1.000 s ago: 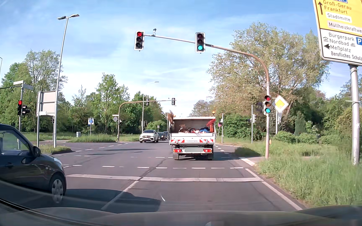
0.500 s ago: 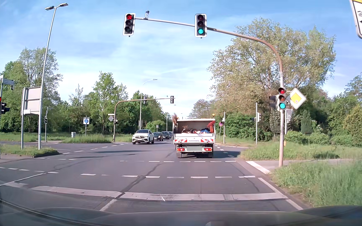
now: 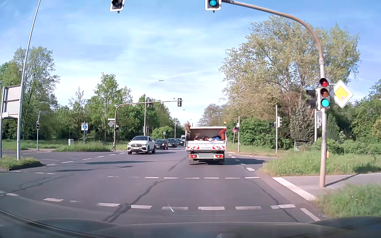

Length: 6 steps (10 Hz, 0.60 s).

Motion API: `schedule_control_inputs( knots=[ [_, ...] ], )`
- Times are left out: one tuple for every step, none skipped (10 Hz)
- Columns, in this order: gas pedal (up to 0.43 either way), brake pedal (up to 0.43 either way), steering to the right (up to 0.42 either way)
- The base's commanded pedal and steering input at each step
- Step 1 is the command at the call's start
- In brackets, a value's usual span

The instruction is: Follow the waypoints while adhering to traffic rules and regulations

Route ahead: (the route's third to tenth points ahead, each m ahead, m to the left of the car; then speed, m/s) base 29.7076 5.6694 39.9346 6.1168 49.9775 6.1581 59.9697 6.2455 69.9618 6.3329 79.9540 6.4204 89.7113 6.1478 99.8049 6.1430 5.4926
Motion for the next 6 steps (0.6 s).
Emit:
schedule_control_inputs(
  knots=[
    [0.331,0.000,-0.004],
    [0.331,0.000,-0.004],
    [0.331,0.000,-0.004],
    [0.331,0.000,-0.004],
    [0.331,0.000,-0.004],
    [0.331,0.000,-0.004]
  ],
)
